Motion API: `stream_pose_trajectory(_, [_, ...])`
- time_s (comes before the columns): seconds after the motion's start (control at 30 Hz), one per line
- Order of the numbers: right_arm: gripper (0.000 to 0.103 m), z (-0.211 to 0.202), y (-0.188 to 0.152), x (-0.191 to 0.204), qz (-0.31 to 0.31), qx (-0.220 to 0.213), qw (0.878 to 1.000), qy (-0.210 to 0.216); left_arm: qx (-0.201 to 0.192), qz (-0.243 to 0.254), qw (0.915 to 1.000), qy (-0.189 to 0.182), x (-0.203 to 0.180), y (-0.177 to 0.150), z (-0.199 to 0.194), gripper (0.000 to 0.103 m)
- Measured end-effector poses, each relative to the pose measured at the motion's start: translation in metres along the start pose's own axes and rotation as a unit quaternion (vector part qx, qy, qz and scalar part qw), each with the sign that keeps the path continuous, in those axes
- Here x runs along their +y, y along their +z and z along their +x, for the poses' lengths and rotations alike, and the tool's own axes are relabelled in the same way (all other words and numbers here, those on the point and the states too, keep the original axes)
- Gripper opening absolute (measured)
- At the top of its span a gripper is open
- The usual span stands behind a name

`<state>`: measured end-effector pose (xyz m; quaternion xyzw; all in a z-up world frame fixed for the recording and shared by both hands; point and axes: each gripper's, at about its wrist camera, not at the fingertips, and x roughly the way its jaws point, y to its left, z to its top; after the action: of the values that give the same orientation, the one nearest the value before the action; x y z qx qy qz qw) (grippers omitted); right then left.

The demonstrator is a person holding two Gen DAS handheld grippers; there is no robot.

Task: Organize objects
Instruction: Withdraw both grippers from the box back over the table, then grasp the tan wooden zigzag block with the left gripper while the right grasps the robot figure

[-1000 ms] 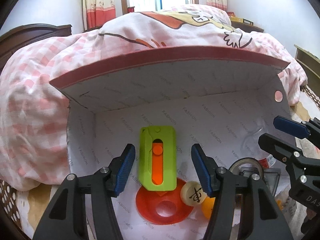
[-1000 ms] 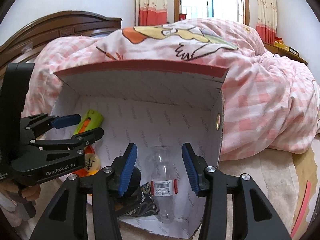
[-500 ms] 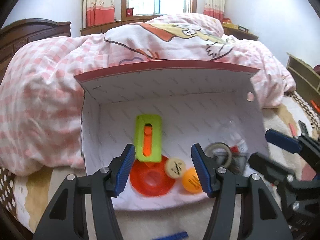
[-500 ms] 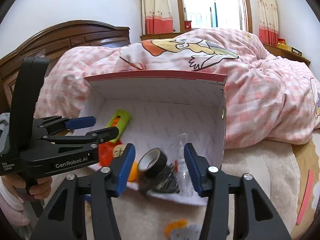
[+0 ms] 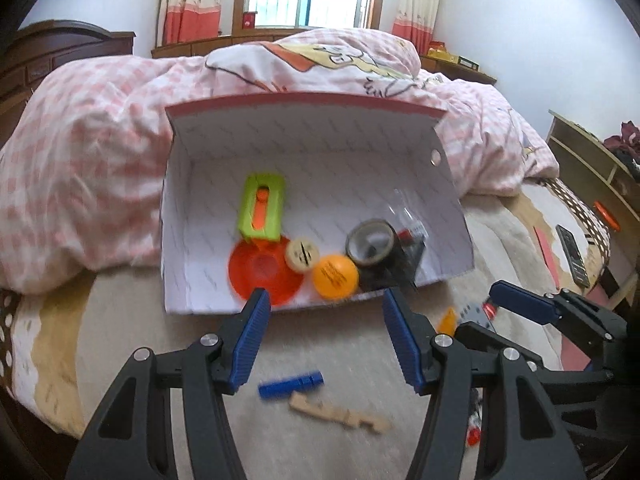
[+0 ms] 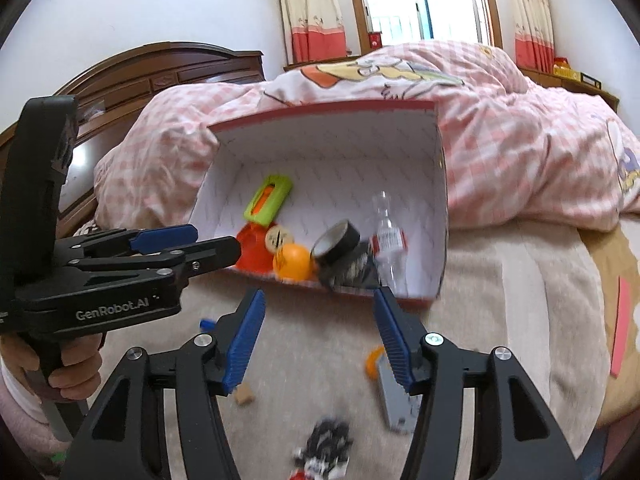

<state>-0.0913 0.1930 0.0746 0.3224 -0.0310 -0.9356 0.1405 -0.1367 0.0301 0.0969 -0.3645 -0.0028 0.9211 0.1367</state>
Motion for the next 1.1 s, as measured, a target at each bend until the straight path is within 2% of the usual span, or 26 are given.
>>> stream_pose_trajectory(0.17, [0.058,-0.006,-0.022,-0.005,0.012,0.015,1.000,-0.002,0.006,0.005,1.0000,0.000,-0.005,-0.020,-0.006,0.059])
stream_pose_trajectory(0.5, [0.058,-0.010,-0.059,-0.012,0.029,0.047,0.998,-0.009,0.050,-0.012,0.9985,-0.014,-0.002,-0.060,0.005,0.059])
stream_pose_trajectory(1.1, [0.058,-0.010,-0.084,-0.007,0.014,0.077,0.997,-0.002,0.072,-0.007,0.9970,-0.028,0.003,-0.085,0.004,0.059])
